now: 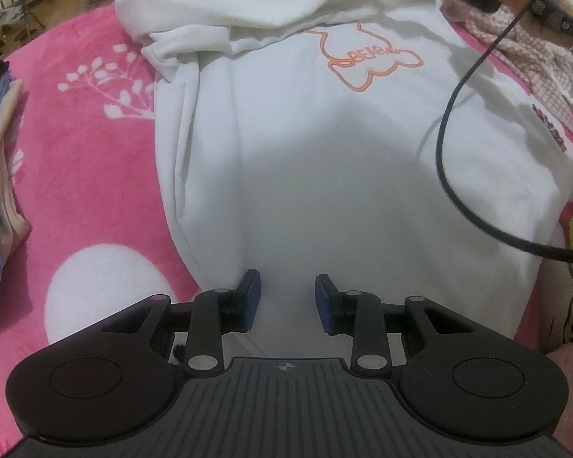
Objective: Fold clothes
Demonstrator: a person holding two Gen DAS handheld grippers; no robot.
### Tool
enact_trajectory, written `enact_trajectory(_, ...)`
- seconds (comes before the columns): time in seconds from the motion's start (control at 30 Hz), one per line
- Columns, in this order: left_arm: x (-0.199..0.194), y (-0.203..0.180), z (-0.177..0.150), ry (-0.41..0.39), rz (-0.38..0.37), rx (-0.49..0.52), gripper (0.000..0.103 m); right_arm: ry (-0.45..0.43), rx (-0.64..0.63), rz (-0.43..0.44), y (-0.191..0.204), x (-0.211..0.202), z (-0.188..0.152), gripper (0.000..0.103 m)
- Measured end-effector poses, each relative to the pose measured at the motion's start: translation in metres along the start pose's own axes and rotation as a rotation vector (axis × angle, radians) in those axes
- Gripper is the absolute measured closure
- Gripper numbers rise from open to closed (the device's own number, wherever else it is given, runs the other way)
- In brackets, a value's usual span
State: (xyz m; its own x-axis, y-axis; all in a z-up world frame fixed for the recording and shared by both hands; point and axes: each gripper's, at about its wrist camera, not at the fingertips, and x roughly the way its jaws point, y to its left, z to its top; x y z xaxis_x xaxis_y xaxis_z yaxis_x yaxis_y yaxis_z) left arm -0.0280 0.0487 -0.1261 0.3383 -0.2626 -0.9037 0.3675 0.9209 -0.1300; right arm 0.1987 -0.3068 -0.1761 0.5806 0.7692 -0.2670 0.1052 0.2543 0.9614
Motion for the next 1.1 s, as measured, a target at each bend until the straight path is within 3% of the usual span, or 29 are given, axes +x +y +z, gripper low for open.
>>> enact_trajectory(0.03, 0.000, 0.000, 0.001, 0.002, 0.002, 0.003, 0.072, -0.014, -0.002, 0.029, 0.003, -0.005, 0.000, 0.095)
enact_trajectory(0.23, 0.002, -0.001, 0.001, 0.005, 0.003, 0.019, 0.072, -0.067, -0.042, -0.092, 0.007, -0.035, 0.007, 0.095)
enact_trajectory(0.37, 0.002, 0.000, -0.001, 0.006, -0.003, 0.005, 0.072, -0.070, 0.085, -0.164, -0.024, -0.038, -0.002, 0.095)
enact_trajectory(0.4, 0.002, 0.000, -0.001, 0.007, -0.002, 0.003, 0.072, -0.062, 0.104, -0.161, -0.027, -0.037, -0.004, 0.095)
enact_trajectory(0.5, 0.000, 0.000, -0.001, 0.008, -0.002, -0.002, 0.072, 0.007, 0.040, -0.032, 0.004, -0.030, -0.009, 0.095)
enact_trajectory(0.53, 0.001, 0.000, -0.001, 0.008, -0.003, -0.003, 0.072, 0.050, 0.009, -0.008, 0.017, -0.025, -0.011, 0.095)
enact_trajectory(0.63, 0.004, 0.001, -0.001, -0.002, -0.003, -0.010, 0.072, 0.267, -0.082, -0.127, 0.058, 0.005, -0.030, 0.095)
enact_trajectory(0.7, 0.005, 0.002, -0.002, -0.017, -0.002, -0.019, 0.072, 0.372, -0.090, -0.143, 0.084, 0.026, -0.051, 0.095)
enact_trajectory(0.77, 0.004, 0.004, -0.005, -0.031, -0.009, -0.041, 0.072, 0.439, -0.149, -0.096, 0.126, 0.048, -0.067, 0.095)
enact_trajectory(0.87, 0.003, 0.006, -0.010, -0.056, -0.021, -0.056, 0.072, 0.525, -0.283, 0.056, 0.221, 0.109, -0.084, 0.095)
enact_trajectory(0.97, 0.001, 0.008, -0.015, -0.080, -0.033, -0.071, 0.072, 0.601, -0.416, 0.206, 0.317, 0.173, -0.133, 0.095)
enact_trajectory(1.1, 0.000, 0.012, -0.022, -0.110, -0.057, -0.098, 0.072, 0.704, -0.528, 0.234, 0.365, 0.236, -0.222, 0.095)
